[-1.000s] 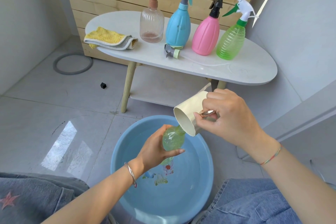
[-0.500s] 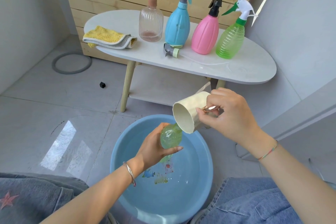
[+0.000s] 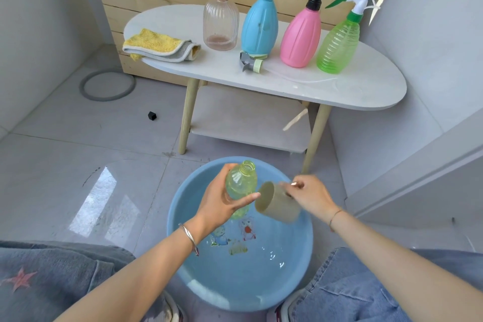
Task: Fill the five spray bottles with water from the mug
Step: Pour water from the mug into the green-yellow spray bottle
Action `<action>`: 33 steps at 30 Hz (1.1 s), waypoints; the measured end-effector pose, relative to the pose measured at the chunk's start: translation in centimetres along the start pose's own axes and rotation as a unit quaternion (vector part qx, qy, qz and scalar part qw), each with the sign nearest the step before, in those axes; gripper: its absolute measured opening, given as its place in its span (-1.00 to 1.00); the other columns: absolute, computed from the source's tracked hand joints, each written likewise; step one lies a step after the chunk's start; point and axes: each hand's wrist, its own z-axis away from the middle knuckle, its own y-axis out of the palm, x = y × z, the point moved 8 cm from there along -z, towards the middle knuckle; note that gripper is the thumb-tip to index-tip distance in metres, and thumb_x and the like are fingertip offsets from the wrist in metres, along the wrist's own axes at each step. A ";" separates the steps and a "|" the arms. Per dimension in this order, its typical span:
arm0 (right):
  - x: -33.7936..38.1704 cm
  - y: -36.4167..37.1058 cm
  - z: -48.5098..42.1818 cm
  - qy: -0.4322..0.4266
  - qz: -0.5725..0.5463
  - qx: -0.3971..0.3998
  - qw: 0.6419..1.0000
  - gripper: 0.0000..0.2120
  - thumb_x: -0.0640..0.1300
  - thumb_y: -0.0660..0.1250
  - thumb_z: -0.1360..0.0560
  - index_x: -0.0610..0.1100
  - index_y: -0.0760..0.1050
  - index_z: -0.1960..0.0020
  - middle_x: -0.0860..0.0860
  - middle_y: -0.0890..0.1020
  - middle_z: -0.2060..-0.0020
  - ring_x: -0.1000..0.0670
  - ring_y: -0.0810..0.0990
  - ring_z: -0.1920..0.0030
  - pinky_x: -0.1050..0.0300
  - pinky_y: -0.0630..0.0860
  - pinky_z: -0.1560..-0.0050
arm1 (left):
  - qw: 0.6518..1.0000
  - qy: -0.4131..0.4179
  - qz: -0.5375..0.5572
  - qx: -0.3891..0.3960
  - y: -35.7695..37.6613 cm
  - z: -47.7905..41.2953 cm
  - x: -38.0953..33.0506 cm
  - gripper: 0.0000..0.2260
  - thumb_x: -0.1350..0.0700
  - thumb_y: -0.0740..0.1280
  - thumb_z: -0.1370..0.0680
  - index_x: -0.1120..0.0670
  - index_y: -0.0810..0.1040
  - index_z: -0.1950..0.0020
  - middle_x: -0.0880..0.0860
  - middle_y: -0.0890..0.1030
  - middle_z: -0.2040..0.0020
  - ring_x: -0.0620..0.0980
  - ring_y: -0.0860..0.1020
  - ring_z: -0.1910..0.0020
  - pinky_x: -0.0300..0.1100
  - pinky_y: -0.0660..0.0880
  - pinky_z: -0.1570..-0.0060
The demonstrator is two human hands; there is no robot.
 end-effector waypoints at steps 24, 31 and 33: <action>-7.9 10.0 2.5 0.091 0.096 0.071 0.989 -0.55 0.01 0.31 -0.53 -0.08 0.15 0.39 0.02 0.26 0.46 0.01 0.21 0.40 0.15 0.12 0.42 | 0.998 -0.046 -0.007 -0.040 -2.0 -0.1 1.8 -0.49 -0.18 0.54 -0.27 -0.26 0.42 -0.13 -0.26 0.59 -0.09 -0.32 0.55 -0.09 -0.48 0.45 -0.04; -8.2 9.9 2.7 0.109 0.031 0.052 0.992 -0.55 -0.04 0.37 -0.48 -0.09 0.20 0.43 0.03 0.28 0.50 -0.01 0.23 0.41 0.17 0.14 0.44 | 0.998 -0.051 0.000 -0.048 -2.2 -0.2 1.9 -0.49 -0.20 0.55 -0.25 -0.29 0.41 -0.10 -0.29 0.59 -0.05 -0.32 0.56 -0.08 -0.38 0.49 -0.07; -8.1 9.0 2.7 0.127 -0.012 0.026 0.992 -0.58 -0.14 0.37 -0.43 -0.09 0.21 0.47 0.03 0.24 0.53 0.00 0.19 0.43 0.19 0.13 0.46 | 0.997 -0.051 0.006 -0.051 -2.4 -0.3 1.9 -0.49 -0.21 0.55 -0.25 -0.28 0.42 -0.11 -0.29 0.60 -0.04 -0.28 0.57 -0.07 -0.29 0.54 -0.08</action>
